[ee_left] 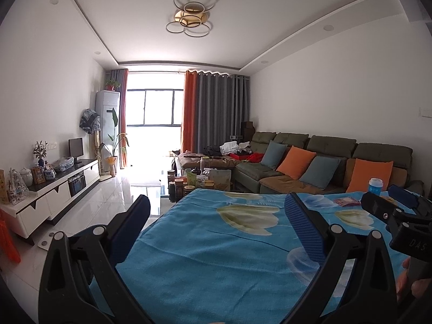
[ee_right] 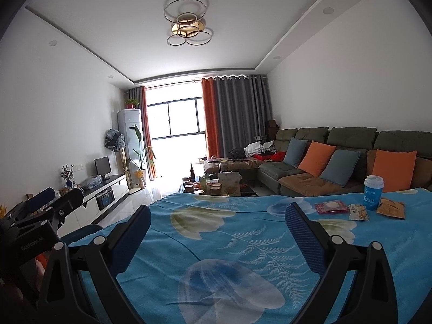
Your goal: Collect trash
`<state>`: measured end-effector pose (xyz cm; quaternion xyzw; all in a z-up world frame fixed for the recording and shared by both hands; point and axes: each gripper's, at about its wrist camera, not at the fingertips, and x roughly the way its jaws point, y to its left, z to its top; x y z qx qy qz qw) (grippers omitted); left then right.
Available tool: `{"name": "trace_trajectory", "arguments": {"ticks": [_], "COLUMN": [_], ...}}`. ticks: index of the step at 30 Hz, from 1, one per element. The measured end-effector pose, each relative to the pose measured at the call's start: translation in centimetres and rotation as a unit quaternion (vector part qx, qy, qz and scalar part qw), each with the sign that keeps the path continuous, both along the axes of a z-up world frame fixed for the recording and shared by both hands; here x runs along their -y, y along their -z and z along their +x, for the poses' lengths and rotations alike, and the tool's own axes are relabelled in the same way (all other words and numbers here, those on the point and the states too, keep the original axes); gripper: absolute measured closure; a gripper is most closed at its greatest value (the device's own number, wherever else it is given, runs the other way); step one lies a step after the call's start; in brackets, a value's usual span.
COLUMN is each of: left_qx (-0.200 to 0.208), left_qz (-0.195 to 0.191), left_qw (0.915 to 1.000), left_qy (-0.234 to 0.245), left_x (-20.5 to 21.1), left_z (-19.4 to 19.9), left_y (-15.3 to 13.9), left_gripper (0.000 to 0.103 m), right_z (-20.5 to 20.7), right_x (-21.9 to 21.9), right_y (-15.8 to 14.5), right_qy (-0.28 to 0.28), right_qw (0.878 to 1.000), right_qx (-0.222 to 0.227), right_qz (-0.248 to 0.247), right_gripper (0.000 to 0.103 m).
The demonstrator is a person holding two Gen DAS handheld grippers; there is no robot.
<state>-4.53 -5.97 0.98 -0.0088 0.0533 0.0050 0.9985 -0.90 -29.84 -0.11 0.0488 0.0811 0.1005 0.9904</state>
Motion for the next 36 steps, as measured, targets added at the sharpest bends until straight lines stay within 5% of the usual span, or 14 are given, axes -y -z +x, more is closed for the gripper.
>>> {"name": "trace_trajectory", "arguments": {"ticks": [36], "left_qx": [0.001], "left_qz": [0.002], "left_qw": [1.0000], "left_qy": [0.000], "left_x": [0.74], "left_z": [0.54], "left_y": [0.06], "left_gripper": [0.006], "right_z": [-0.16], "right_x": [0.62], "right_y": [-0.62], "right_qy": [0.011], "right_qw": [1.000], "right_qx": [0.001], "right_qz": [-0.005], "right_gripper": [0.007]}}
